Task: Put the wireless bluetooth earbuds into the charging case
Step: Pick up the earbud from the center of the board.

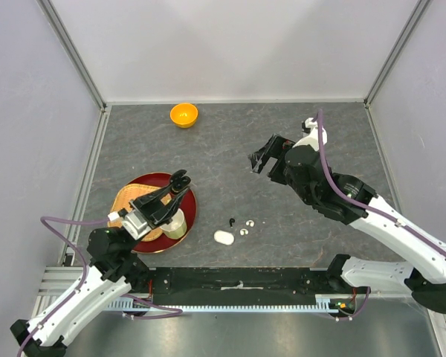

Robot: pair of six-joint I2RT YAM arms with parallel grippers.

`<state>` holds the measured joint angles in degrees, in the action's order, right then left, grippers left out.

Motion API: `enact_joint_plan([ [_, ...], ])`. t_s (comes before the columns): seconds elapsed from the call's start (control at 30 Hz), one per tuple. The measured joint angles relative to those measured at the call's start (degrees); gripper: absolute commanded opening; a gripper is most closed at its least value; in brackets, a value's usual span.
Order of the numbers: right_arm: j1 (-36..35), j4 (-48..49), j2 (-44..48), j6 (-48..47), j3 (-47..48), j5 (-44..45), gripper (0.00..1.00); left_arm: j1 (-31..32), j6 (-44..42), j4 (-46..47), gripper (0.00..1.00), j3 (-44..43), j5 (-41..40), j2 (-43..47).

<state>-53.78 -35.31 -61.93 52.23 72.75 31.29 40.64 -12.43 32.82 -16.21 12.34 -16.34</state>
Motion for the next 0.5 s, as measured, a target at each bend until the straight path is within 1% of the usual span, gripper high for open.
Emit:
enact_joint_plan([
  [0.13, 3.67, -2.19, -1.31, 1.51, -0.74, -1.53, 0.97, 0.00, 0.11, -0.55, 0.02, 0.42, -1.44, 3.54],
  [0.27, 6.47, -4.04, -6.32, 1.60, -1.38, -5.20, 0.97, 0.00, 0.39, -3.06, 0.02, 0.76, -3.48, 7.65],
  [0.5, 6.47, -5.77, -19.39, -0.11, -1.60, -12.70, 0.82, 0.00, 0.66, -8.48, 0.02, 0.79, -5.81, 11.80],
])
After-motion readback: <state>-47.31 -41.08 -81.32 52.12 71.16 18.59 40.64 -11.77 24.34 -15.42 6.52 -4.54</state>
